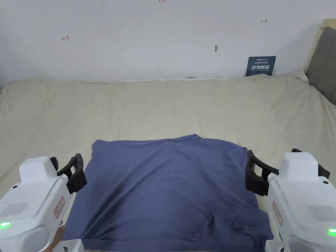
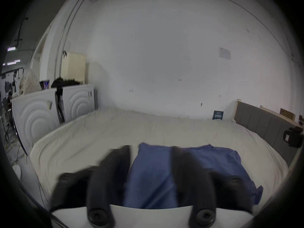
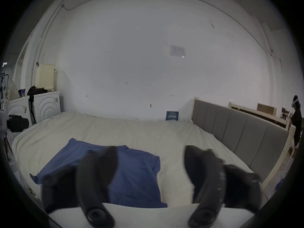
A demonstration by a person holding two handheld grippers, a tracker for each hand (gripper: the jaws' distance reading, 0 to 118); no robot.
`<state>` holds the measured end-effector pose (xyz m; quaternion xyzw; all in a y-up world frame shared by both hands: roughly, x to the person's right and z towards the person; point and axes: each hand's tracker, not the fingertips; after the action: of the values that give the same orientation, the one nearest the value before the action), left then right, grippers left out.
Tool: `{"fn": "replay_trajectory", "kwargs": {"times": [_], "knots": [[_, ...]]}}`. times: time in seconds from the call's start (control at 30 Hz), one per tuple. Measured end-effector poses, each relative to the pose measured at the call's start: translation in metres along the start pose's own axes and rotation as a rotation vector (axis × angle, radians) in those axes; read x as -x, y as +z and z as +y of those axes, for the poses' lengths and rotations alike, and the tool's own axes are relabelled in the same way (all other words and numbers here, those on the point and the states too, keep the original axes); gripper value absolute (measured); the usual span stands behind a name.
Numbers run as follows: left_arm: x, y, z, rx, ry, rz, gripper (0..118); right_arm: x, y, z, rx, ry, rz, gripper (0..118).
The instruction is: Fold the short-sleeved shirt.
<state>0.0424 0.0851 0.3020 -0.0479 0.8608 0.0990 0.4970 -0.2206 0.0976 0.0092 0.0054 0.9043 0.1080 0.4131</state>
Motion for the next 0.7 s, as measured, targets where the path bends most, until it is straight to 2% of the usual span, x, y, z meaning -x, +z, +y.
{"fn": "replay_trajectory", "kwargs": {"times": [0.03, 0.07, 0.1, 0.17, 0.33, 0.63, 0.7], "knots": [[-0.003, -0.001, 0.0, -0.007, -0.017, -0.005, 19, 0.003, 0.002, 0.001, -0.002, 0.004, 0.003, 60], [-0.005, -0.004, -0.002, -0.002, -0.036, -0.025, 1, 0.006, 0.004, 0.001, -0.008, 0.013, 0.003, 29], [-0.006, -0.006, -0.003, 0.004, -0.038, -0.036, 0, 0.009, 0.003, 0.001, -0.008, 0.021, -0.002, 2], [-0.008, -0.008, -0.005, 0.024, -0.051, -0.069, 0, 0.009, 0.002, -0.004, -0.016, 0.026, -0.002, 2], [0.008, -0.014, -0.024, 0.09, -0.121, -0.043, 0, 0.007, -0.002, -0.011, 0.004, 0.01, 0.001, 2], [0.068, -0.014, -0.085, 0.5, -0.073, -0.009, 0, -0.004, -0.009, -0.026, 0.062, 0.001, 0.01, 2], [0.083, -0.013, -0.098, 0.569, -0.043, -0.018, 7, -0.006, -0.011, -0.029, 0.075, -0.003, 0.011, 2]]}}
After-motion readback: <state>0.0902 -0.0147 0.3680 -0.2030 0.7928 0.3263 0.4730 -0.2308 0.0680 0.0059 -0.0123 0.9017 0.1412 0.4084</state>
